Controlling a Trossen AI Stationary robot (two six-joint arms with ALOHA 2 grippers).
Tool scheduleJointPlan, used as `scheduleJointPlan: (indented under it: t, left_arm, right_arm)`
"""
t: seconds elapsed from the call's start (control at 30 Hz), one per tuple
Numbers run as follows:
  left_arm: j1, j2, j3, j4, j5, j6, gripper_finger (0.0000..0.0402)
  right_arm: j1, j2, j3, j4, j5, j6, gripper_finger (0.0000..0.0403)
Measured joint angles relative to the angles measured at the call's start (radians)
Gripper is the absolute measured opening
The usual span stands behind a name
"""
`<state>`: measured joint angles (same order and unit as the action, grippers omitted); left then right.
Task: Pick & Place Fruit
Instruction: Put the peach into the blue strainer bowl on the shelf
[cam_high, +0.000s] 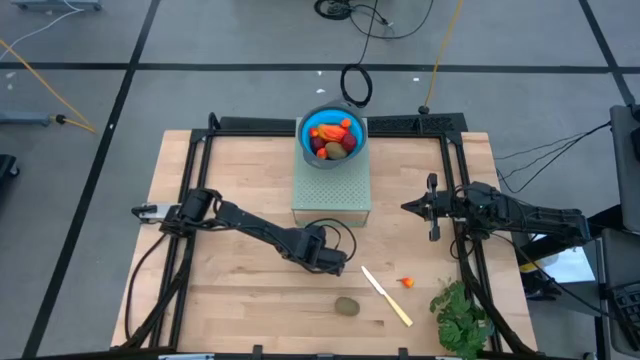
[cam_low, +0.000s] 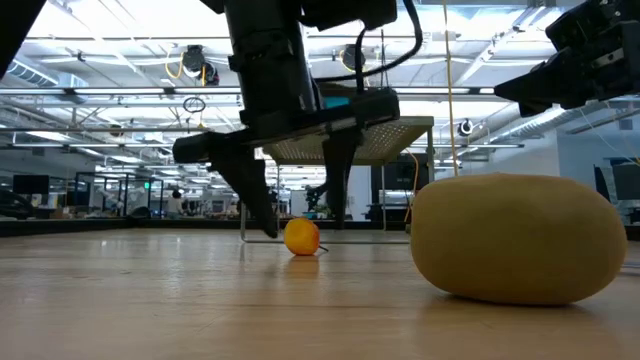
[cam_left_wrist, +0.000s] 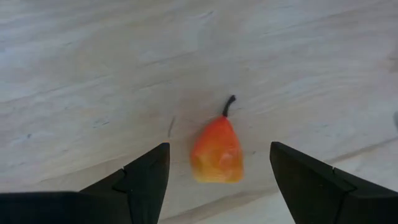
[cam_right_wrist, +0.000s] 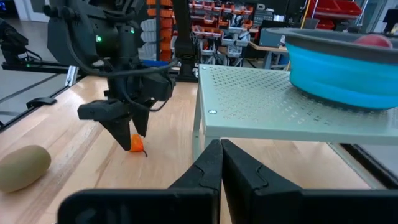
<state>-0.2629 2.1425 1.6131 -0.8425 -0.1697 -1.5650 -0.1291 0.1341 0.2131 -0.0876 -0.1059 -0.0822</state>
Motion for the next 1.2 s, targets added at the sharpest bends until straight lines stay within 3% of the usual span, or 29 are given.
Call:
scheduleJointPlan:
  t: [0.4,0.83,1.2]
  left_arm:
    - [0.027,-0.001,0.0,-0.026,0.026,0.09,0.0272]
    - [0.038,-0.001,0.0,-0.021,0.056,0.168,0.0205]
    - [0.038,0.0,0.0,-0.02,0.067,0.183,0.0207]
  right_arm:
    - [0.0,0.0,0.0,0.0,0.0,-0.02,0.0]
    - [0.0,0.0,0.0,0.0,0.0,-0.03,0.0]
    - [0.0,0.0,0.0,0.0,0.0,-0.035,0.0]
